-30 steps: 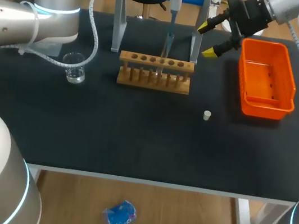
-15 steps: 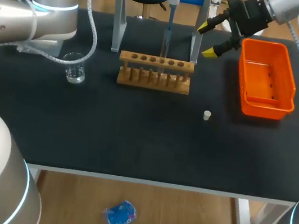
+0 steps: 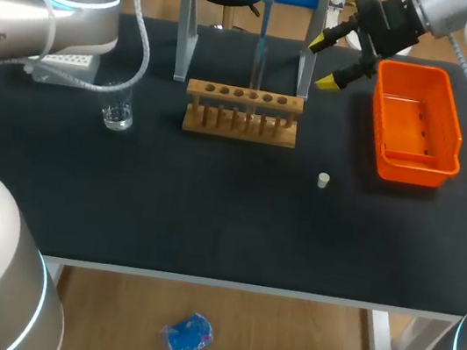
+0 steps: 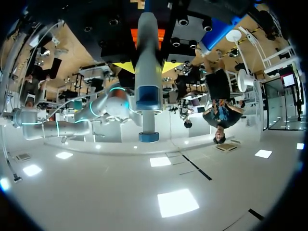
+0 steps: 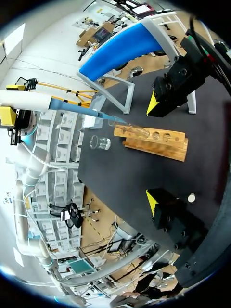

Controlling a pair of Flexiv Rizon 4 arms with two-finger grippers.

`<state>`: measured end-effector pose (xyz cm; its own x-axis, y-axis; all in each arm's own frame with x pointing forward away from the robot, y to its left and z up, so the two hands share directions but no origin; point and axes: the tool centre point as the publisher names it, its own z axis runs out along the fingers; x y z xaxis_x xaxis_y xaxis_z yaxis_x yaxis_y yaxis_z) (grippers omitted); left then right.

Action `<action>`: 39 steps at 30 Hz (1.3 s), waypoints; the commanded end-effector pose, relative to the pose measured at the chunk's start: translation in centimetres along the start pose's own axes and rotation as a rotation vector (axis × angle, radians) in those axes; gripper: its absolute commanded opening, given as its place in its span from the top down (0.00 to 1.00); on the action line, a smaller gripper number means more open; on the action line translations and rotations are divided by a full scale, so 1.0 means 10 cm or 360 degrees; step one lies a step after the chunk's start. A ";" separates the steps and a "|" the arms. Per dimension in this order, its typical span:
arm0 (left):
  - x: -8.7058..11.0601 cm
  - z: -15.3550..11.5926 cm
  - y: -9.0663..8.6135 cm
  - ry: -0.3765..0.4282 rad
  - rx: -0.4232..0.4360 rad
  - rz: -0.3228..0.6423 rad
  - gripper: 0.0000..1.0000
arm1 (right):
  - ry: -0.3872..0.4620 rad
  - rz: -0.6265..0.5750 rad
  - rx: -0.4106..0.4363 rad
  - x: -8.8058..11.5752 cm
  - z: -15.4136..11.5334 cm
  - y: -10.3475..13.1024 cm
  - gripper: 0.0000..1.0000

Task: Invert the test tube, pick up the pipette, mount the tip to pipette, aspirate from beaker and dispense into the tube, eject the tip, return the pipette, and cap with the stopper.

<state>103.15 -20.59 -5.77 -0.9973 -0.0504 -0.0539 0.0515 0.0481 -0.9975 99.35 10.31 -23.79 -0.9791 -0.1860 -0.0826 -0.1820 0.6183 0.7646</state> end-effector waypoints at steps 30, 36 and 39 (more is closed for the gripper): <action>0.07 0.02 -0.21 0.0031 -0.0032 -0.0030 1.00 | 0.0000 0.0000 0.0002 0.00 0.00 0.00 0.00; 0.08 0.02 -0.25 0.0031 -0.0039 -0.0035 1.00 | 0.0000 0.0000 0.0002 0.00 0.00 0.00 0.00; 0.09 0.02 -0.28 0.0032 -0.0041 -0.0034 1.00 | 0.0000 0.0000 0.0002 0.00 0.00 0.00 0.00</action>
<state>102.26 -21.07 -3.34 -0.9990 -0.0317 -0.0323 0.0301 0.0668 -0.9973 99.35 10.32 -23.80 -0.9791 -0.1859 -0.0828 -0.1820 0.6181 0.7647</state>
